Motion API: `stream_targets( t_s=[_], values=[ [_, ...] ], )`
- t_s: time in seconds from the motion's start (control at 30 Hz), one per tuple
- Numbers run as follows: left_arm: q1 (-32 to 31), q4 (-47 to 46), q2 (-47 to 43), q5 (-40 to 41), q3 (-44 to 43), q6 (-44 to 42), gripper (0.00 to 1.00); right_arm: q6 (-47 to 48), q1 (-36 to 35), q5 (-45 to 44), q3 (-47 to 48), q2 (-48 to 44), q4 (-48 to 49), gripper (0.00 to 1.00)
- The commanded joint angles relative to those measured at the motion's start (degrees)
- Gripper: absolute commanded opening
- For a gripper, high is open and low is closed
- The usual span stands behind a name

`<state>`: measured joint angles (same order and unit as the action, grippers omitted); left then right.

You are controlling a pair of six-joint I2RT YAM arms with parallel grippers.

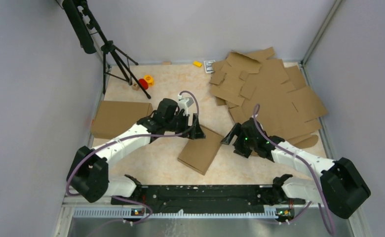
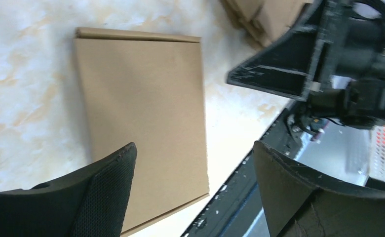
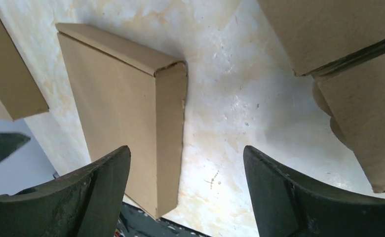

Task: Fold the paper box
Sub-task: Pick up the paper box from the center of the board, then place the paper box on the paper box.

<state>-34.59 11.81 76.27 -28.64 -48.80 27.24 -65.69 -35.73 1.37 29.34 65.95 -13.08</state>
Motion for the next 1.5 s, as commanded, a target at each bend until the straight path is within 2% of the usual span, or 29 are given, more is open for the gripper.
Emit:
stream_targets(
  t_s=[0.0, 0.13, 0.27, 0.43, 0.53, 0.7, 0.8, 0.97, 1.17, 1.37, 1.47],
  values=[
    [0.97, 5.4, 0.16, 7.58, -0.07, -3.93, 0.87, 4.23, 0.33, 4.05, -3.16, -3.53, 6.97, 0.79],
    [1.64, 4.4, 1.91, 8.91, 2.26, -4.01, 0.86, 5.51, -1.19, 11.0, -4.27, -1.69, 15.7, 0.71],
    [2.68, 1.01, 3.13, 7.86, 5.4, -2.98, 0.86, 3.82, -3.49, 13.08, -3.27, 3.51, 19.24, 0.66],
    [4.9, -4.26, 6.86, 3.46, 7.29, -0.47, 0.8, 0.04, -6.98, 12.41, -4.1, 9.95, 27.75, 0.57],
    [4.99, -7.54, 8.78, 0.25, 8.37, 1.14, 0.68, -0.26, -9.24, 11.07, -2.07, 14.37, 30.25, 0.55],
    [5.32, -13.12, 10.74, -7.4, 10.14, 4.1, 0.42, -1.87, -10.38, 11.96, -0.8, 20.42, 38.81, 0.29],
    [7.15, -12.12, 7.24, -7.41, 11.01, 4.26, 0.4, -1.07, -10.81, 12.84, 1.16, 22.95, 43.23, 0.17],
    [10.46, 3.17, -2.77, -1.7, 6.67, 0.72, 0.38, 1.74, -12.24, 12.7, 7.47, 25.4, 46.27, 0.09],
    [13.9, 18.47, -10.84, 14.54, -0.34, -0.39, 0.37, 5.49, -14.96, 13.83, 20.44, 30.85, 46.33, 0.08],
    [23.8, 28.96, -11.78, 18.35, -8.61, -5.1, 0.37, 6.54, -17.07, 13.56, 33.68, 40.63, 48.74, 0.07],
    [27.9, 35.31, -9.36, 28.88, -15.08, -8.33, 0.37, 6.75, -18.64, 11.56, 41.54, 45.73, 49.67, 0.07]
  ],
)
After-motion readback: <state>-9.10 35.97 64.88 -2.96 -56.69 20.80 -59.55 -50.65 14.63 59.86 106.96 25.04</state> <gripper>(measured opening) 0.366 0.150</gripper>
